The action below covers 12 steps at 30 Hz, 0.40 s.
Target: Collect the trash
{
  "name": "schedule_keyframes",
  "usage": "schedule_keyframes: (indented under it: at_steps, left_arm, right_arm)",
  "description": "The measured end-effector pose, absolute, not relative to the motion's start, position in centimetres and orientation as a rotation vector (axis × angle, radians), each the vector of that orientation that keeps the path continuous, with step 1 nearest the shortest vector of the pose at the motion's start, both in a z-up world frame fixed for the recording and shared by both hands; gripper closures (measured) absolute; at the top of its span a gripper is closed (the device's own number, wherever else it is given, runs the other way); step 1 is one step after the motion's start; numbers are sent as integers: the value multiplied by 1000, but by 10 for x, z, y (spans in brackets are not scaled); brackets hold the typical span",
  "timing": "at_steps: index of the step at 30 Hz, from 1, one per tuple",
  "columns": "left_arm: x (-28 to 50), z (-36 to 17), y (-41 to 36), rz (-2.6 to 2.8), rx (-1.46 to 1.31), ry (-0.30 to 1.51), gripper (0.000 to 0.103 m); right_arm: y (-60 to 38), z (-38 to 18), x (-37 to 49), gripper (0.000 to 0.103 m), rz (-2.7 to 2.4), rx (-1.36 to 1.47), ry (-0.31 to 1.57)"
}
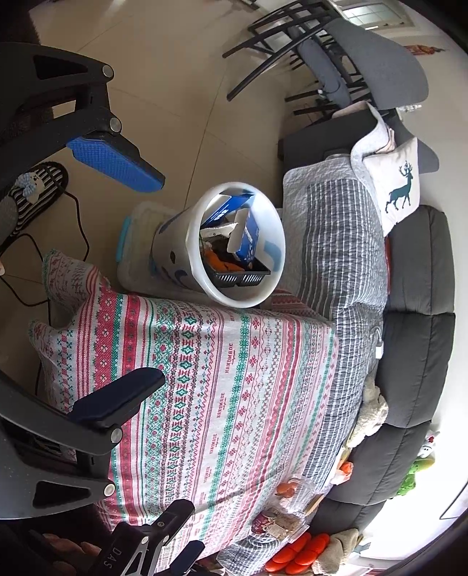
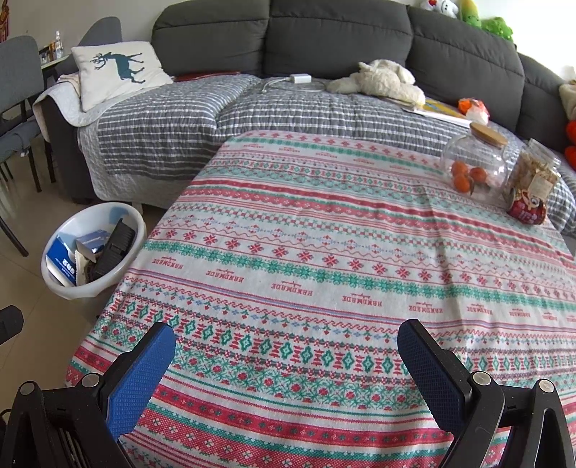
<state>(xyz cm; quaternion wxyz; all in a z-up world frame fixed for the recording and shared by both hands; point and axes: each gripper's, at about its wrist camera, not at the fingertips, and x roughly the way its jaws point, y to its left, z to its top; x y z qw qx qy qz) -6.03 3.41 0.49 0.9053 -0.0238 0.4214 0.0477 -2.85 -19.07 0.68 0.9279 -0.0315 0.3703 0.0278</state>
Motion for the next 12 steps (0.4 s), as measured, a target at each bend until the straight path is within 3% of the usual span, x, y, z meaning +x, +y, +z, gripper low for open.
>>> schedule_keyframes:
  at_steps: [12]
  left_arm:
    - [-56,6,35,61,-62,875,4]
  right_arm:
    - [-187,6,-26,2,60,-55,771]
